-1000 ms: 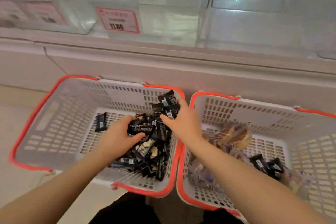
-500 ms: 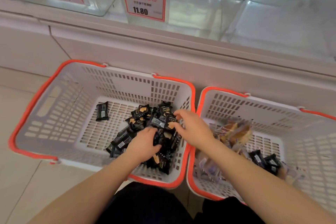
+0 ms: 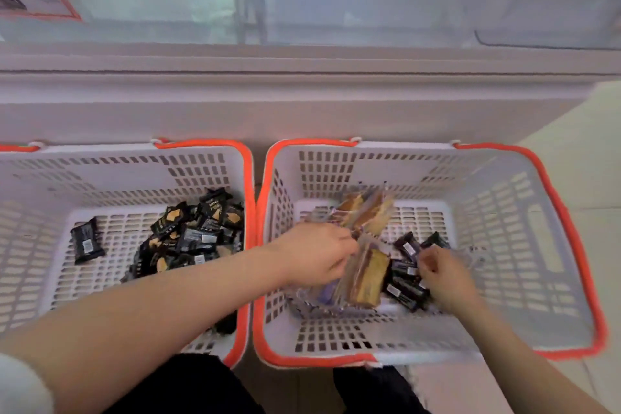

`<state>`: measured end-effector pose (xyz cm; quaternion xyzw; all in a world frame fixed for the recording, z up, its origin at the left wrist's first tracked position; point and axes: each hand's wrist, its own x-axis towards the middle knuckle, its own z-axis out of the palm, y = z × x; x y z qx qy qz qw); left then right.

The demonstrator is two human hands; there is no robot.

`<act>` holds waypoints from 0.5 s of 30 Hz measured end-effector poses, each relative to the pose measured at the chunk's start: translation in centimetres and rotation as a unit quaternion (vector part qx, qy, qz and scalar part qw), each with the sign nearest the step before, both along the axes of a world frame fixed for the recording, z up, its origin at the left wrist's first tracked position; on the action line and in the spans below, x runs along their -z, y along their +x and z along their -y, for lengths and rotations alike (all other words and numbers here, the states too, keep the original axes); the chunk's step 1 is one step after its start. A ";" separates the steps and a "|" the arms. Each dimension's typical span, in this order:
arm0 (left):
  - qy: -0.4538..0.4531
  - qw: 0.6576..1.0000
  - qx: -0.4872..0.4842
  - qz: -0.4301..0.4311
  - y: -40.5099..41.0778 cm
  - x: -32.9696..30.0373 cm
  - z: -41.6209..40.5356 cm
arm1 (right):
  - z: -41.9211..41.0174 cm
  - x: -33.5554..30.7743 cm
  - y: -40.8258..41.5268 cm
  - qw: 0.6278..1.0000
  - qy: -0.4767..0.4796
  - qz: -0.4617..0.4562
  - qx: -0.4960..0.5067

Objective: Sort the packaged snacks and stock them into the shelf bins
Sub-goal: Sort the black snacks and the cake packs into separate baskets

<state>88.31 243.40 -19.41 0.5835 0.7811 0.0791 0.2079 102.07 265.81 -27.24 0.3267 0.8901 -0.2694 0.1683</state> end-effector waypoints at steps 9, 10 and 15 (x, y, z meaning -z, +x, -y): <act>-0.201 0.965 0.163 -0.034 4.1 10.0 -14.9 | -6.9 5.5 0.2 0.877 0.178 0.108 -0.434; -0.202 0.964 0.169 -0.037 4.3 11.1 -15.9 | -7.4 5.9 -0.5 0.870 0.183 0.111 -0.443; -0.245 0.959 0.145 0.013 4.8 16.0 -18.7 | -10.5 6.7 -2.1 0.878 0.174 0.225 -0.385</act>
